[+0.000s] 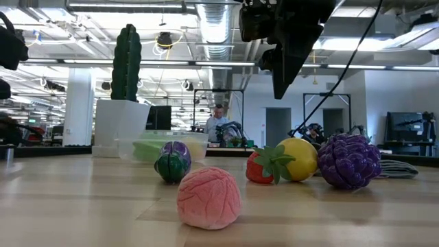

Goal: Pick and placing Produce into tupperware
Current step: Put the left red strawberry into the transparent container

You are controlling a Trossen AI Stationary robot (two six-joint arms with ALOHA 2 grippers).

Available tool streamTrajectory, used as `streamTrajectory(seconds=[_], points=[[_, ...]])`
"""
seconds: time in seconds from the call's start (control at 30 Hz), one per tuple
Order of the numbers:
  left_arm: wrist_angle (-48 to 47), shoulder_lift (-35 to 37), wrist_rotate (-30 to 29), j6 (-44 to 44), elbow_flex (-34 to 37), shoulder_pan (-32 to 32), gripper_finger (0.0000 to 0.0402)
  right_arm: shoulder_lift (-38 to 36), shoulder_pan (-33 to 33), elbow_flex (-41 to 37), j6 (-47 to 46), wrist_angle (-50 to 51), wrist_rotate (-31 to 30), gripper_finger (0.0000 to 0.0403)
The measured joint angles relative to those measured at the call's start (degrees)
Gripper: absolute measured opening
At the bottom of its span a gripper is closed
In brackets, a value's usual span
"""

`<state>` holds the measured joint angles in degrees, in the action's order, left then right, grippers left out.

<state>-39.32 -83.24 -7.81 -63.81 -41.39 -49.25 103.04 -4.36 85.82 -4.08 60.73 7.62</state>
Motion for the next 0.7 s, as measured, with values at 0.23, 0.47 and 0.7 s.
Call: streamTrajectory(seconds=[0.23,0.47,0.7], points=[[3.27,0.02,0.26,0.02,1.80,0.00,0.0174,0.00,0.00,0.00,-0.02,0.02,0.00,0.0322],[2.80,0.03,-0.05,0.46,1.87,0.00,0.0174,0.00,0.00,0.00,0.00,0.01,0.00,0.0322],[2.90,0.02,-0.13,0.42,2.32,0.06,0.0174,0.00,0.39,0.00,0.04,0.01,0.00,0.0322]])
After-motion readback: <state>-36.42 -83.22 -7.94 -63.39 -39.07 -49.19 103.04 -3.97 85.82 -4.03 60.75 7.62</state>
